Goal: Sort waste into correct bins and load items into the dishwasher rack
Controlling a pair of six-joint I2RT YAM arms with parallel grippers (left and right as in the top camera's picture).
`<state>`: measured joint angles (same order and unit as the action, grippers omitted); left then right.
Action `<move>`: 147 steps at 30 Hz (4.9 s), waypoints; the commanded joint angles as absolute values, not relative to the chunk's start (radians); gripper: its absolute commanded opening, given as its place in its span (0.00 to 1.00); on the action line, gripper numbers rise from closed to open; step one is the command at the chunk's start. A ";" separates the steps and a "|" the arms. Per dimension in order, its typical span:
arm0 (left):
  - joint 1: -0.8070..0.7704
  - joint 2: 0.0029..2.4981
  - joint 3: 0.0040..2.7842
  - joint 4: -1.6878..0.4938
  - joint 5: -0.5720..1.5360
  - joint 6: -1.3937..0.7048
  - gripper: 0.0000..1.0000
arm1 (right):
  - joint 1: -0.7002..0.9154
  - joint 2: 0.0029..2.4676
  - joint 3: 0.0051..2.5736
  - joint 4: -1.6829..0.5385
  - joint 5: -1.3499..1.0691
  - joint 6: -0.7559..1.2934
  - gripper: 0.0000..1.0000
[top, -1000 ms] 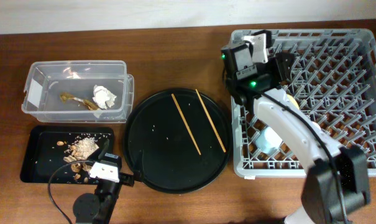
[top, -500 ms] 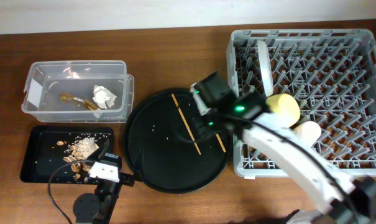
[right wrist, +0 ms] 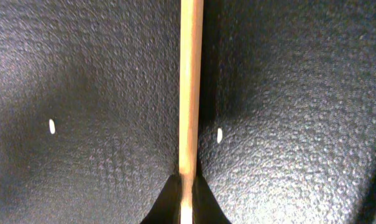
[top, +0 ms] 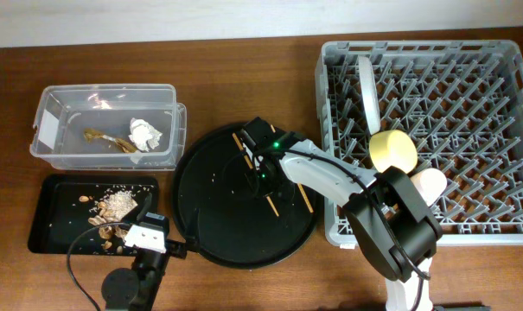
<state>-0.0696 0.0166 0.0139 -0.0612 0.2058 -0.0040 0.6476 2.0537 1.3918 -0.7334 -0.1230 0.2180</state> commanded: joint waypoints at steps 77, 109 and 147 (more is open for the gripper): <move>-0.062 0.014 0.010 -0.065 0.214 -0.010 0.99 | 0.563 1.123 1.539 -1.061 0.008 0.192 0.99; -0.062 0.014 0.011 -0.065 0.214 -0.010 0.99 | 0.101 0.023 0.319 -0.551 -0.195 0.127 0.99; -0.062 0.014 0.010 -0.065 0.214 -0.010 0.99 | 0.103 0.003 0.006 -0.055 -0.225 0.131 0.99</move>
